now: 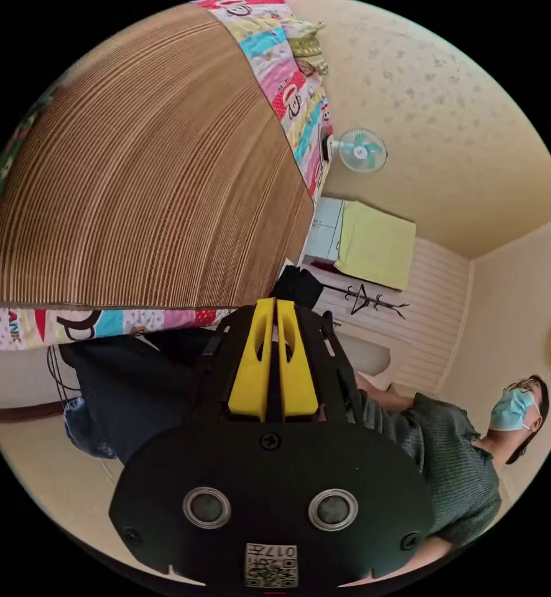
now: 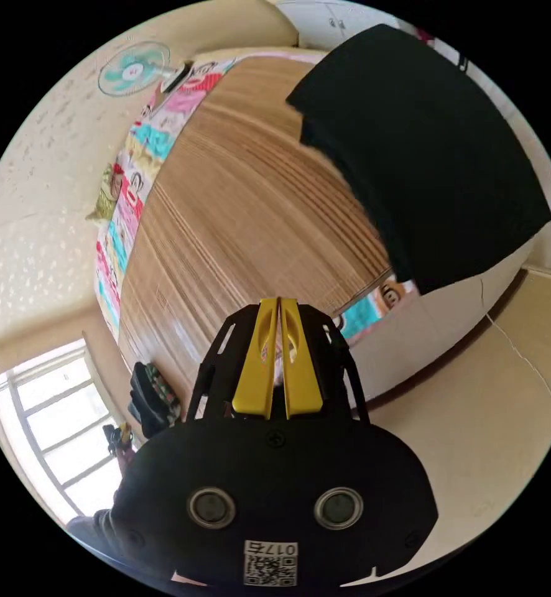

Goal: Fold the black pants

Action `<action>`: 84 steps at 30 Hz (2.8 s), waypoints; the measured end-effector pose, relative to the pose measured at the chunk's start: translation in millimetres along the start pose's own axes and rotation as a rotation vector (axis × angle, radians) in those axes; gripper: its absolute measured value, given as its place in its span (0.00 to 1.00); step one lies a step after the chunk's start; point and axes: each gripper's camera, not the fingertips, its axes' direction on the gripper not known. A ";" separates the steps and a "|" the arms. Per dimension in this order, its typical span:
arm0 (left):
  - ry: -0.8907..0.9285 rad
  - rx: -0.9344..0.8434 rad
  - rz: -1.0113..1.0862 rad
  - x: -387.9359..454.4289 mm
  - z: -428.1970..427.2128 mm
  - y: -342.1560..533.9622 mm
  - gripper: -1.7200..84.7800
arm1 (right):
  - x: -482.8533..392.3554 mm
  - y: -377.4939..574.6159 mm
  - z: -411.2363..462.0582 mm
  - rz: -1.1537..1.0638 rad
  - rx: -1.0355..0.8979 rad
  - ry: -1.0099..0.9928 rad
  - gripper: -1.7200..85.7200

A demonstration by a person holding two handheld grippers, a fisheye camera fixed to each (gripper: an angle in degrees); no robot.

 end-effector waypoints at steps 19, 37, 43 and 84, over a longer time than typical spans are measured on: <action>-0.010 0.157 -0.012 -10.2 131.0 1.2 0.01 | -23.9 -109.6 -134.5 -0.077 0.088 0.408 0.15; 0.025 0.144 0.086 -73.4 228.1 -30.7 0.01 | -219.9 5.1 -90.4 -0.639 -0.011 -0.427 0.04; -0.073 0.165 0.108 -105.0 244.2 -20.2 0.01 | -115.4 -48.4 -195.6 -0.159 0.377 0.093 0.17; 0.049 -0.007 0.962 -51.1 451.8 14.7 0.07 | -276.3 -11.5 -58.3 -0.858 -0.652 -2.285 0.11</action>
